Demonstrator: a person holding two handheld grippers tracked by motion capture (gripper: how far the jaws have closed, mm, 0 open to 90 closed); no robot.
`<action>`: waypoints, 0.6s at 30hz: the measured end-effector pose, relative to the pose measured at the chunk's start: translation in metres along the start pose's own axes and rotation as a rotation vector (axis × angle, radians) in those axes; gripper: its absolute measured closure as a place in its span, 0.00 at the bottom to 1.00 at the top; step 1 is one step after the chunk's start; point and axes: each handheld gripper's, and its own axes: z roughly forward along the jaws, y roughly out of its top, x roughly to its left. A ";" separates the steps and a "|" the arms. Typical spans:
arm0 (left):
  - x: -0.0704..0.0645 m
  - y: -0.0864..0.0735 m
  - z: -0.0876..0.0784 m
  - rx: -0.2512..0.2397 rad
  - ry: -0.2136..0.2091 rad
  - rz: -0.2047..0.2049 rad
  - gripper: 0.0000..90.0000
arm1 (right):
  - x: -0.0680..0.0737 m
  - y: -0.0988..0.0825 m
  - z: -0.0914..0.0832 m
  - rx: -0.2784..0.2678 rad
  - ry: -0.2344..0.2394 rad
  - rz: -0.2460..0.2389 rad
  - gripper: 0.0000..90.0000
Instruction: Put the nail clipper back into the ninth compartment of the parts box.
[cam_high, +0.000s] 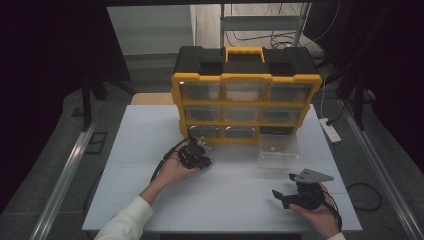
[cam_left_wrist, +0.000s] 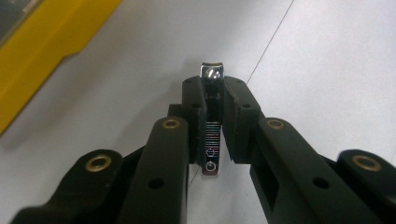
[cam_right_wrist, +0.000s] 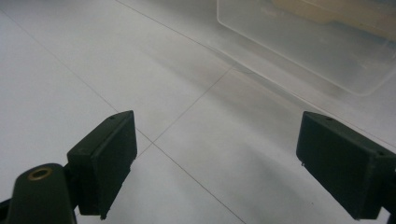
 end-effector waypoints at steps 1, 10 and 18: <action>0.000 0.000 -0.002 -0.007 -0.005 0.001 0.89 | 0.000 0.000 0.000 0.000 0.000 0.000 0.14; 0.002 0.000 -0.017 -0.054 -0.018 -0.004 0.89 | 0.000 0.000 0.000 -0.002 0.000 0.000 0.14; 0.001 0.000 -0.024 -0.075 -0.023 -0.001 0.89 | -0.001 0.000 -0.001 -0.005 -0.003 0.000 0.14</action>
